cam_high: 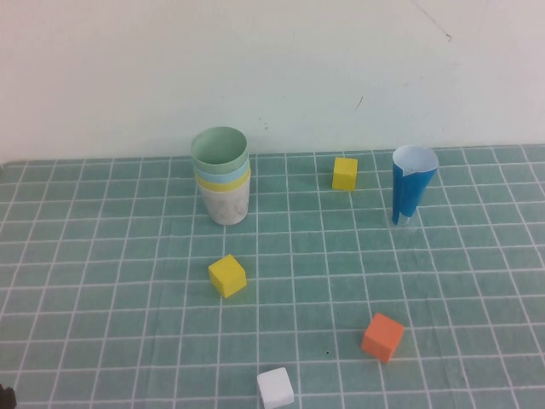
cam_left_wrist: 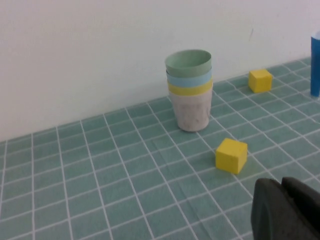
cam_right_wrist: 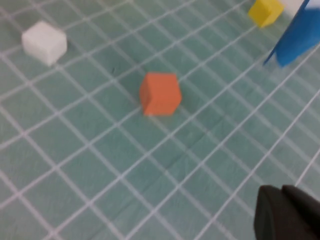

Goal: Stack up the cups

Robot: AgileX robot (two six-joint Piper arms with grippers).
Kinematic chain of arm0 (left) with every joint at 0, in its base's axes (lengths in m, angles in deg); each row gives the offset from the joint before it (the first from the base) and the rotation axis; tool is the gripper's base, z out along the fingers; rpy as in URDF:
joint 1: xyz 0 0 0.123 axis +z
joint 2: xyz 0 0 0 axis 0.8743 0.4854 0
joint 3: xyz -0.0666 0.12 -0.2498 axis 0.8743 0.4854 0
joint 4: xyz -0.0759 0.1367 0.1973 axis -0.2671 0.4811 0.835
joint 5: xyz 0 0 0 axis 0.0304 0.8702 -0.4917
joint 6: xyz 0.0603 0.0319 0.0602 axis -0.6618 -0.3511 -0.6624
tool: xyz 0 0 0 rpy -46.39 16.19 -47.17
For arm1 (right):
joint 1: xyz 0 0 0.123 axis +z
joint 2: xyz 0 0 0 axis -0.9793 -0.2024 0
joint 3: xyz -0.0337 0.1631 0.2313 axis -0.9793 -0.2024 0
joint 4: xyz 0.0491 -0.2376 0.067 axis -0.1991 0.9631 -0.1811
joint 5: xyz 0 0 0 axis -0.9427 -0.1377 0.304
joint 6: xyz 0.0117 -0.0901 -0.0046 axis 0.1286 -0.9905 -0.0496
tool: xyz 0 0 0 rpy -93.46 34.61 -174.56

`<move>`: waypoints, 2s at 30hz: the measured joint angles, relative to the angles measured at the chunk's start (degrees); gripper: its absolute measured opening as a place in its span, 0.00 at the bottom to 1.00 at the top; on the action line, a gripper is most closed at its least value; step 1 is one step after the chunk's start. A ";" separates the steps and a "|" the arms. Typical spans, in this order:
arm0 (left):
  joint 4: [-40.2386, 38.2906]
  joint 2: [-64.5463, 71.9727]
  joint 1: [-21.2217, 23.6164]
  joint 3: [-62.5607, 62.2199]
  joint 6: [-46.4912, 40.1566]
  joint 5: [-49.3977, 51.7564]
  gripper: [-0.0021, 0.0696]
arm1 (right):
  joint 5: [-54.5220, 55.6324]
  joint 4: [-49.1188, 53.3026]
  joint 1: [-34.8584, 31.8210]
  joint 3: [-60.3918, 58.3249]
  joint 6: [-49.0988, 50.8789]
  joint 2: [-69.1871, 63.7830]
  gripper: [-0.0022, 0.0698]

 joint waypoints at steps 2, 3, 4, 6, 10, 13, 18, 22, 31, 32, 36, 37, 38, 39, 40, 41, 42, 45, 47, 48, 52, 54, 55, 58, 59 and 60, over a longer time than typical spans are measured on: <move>0.00 0.00 0.00 0.00 0.00 1.41 0.03 | -2.35 -0.28 0.00 -1.50 0.00 1.23 0.03; 0.00 0.00 0.00 0.00 0.00 2.35 0.03 | -3.47 -0.54 0.00 -1.67 0.00 1.55 0.03; 0.00 0.00 0.00 0.00 0.00 2.92 0.03 | -5.74 -0.71 0.00 -2.04 0.00 1.82 0.03; 0.00 0.00 0.00 0.00 0.00 3.94 0.03 | -7.35 -0.80 0.00 -2.56 0.00 1.84 0.03; 0.00 0.00 0.00 0.00 0.00 4.82 0.03 | -7.91 -0.94 0.00 -2.65 0.09 1.94 0.03; 0.00 0.00 0.00 0.00 0.00 4.96 0.03 | -7.91 -0.94 0.00 -2.65 0.09 2.07 0.03; 0.00 0.00 0.00 0.76 0.00 4.96 0.03 | -7.91 -0.94 0.00 -2.65 0.09 2.11 0.03; -0.04 0.00 0.00 3.15 0.00 4.74 0.03 | -7.91 -0.98 0.00 -2.65 0.09 2.11 0.03; 15.61 0.00 2.03 14.90 18.87 -18.55 0.03 | -8.14 -1.07 0.00 -2.65 0.09 2.11 0.03; 16.17 0.00 2.57 15.19 20.66 -17.86 0.03 | -8.14 -1.07 0.00 -2.65 0.09 2.11 0.03; 17.41 0.00 4.08 15.31 25.60 -10.67 0.03 | -8.14 -1.07 0.00 -2.65 0.09 2.11 0.03; 17.41 0.00 4.22 15.31 26.02 -10.67 0.03 | -8.14 -1.07 0.00 -2.65 0.09 2.11 0.03; 17.79 -0.09 4.26 15.31 26.41 -10.67 0.03 | -8.14 -1.07 0.00 -2.65 0.09 2.11 0.03; 17.89 -0.09 4.37 15.31 27.00 -10.58 0.03 | -8.14 -1.07 0.00 -2.65 0.09 2.11 0.03; 18.04 -0.09 4.37 15.31 27.87 -10.58 0.03 | -8.14 -1.07 0.00 -2.65 0.09 2.11 0.03; 18.04 -0.09 4.41 15.31 28.66 -10.58 0.03 | -8.14 -1.07 0.00 -2.65 0.09 2.11 0.03; 18.17 -0.09 4.41 15.31 29.59 -10.55 0.03 | -8.14 -1.07 0.00 -2.65 0.09 2.11 0.03; 18.18 -0.09 4.41 15.31 30.36 -10.45 0.03 | -8.14 -1.07 0.00 -2.65 0.09 2.11 0.03; 18.18 -0.09 4.41 15.31 30.58 -10.45 0.03 | -8.14 -1.07 0.00 -2.65 0.09 2.11 0.03; 18.18 -0.09 4.41 15.31 30.58 -10.45 0.03 | -8.14 -1.07 0.00 -2.65 0.09 2.11 0.03; 18.07 -0.09 4.41 15.31 30.22 -10.45 0.03 | -8.14 -1.07 0.00 -2.65 0.09 2.11 0.03; 18.07 -0.09 4.41 15.31 30.22 -10.45 0.03 | -8.14 -1.07 0.00 -2.65 0.09 2.11 0.03; 18.07 -0.09 4.41 15.31 30.22 -10.45 0.03 | -8.14 -1.07 0.00 -2.65 0.09 2.11 0.03; 18.07 -0.09 4.41 15.31 30.22 -10.45 0.03 | -8.14 -1.07 0.00 -2.65 0.09 2.11 0.03; 18.07 -0.09 4.41 15.31 30.22 -10.45 0.03 | -8.14 -1.07 0.00 -2.65 0.09 2.11 0.03; 18.07 -0.09 4.41 15.31 30.22 -10.45 0.03 | -8.14 -1.07 0.00 -2.65 0.09 2.11 0.03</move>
